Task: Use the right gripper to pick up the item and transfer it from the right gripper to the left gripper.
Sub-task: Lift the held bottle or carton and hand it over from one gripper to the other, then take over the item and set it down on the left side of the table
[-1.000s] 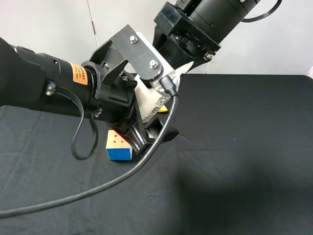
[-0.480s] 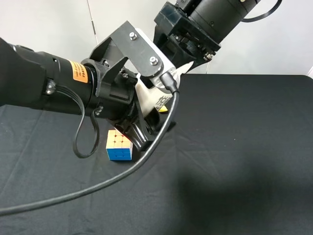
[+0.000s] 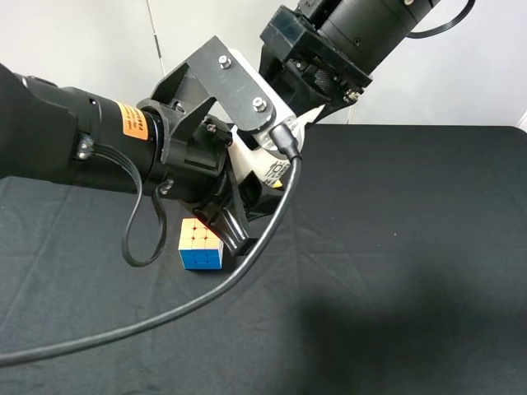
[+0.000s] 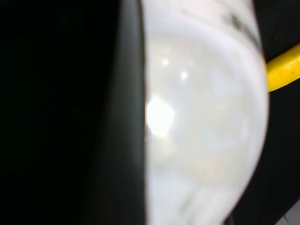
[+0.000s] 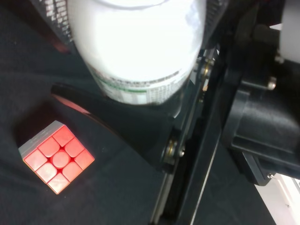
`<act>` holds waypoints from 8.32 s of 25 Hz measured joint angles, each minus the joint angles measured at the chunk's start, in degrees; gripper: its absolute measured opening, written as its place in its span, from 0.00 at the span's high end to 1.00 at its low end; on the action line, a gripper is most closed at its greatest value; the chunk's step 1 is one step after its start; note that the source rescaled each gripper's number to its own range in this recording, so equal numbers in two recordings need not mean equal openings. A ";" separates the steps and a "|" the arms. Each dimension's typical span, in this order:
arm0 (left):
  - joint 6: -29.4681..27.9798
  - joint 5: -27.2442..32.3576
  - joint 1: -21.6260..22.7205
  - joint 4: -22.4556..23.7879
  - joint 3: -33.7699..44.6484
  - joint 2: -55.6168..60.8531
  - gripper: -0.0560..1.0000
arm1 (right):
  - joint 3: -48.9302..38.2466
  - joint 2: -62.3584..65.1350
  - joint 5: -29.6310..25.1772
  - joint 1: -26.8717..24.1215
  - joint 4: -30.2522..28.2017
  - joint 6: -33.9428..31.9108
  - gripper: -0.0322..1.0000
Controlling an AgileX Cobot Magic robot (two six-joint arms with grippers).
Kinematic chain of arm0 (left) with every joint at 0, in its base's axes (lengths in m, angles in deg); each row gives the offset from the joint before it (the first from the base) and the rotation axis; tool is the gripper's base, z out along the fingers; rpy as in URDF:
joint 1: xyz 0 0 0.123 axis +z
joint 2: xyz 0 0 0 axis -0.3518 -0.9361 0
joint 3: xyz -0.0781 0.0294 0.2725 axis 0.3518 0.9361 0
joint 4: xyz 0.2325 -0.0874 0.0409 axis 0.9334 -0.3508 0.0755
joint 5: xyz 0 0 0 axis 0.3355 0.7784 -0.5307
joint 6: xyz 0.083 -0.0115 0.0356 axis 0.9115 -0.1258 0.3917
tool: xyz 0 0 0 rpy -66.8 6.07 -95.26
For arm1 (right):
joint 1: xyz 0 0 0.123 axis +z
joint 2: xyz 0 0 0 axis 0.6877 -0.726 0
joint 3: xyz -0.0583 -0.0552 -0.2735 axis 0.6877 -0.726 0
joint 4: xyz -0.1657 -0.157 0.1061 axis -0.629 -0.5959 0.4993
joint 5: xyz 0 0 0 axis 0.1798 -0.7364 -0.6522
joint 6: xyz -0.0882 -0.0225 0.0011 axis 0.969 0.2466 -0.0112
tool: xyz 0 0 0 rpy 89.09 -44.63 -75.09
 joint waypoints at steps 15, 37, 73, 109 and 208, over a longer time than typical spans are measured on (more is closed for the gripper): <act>0.20 0.45 -0.04 0.06 0.06 -0.02 0.92 | 0.45 0.14 0.68 -0.32 -4.55 -0.02 0.03; 0.20 0.00 -0.04 0.06 0.00 -0.65 0.92 | 4.95 5.89 -0.26 -0.14 -10.28 -1.09 0.00; 0.20 0.44 -0.04 0.06 0.05 -0.71 0.92 | -11.16 43.78 -0.31 0.03 -33.21 -15.50 0.00; 0.20 0.44 -0.04 0.06 0.05 -0.71 0.92 | -54.52 85.95 9.56 0.03 -36.49 -19.29 0.00; -22.89 28.17 47.65 11.31 -7.38 -23.04 0.92 | -54.63 89.63 10.47 -26.80 -36.18 -19.29 0.00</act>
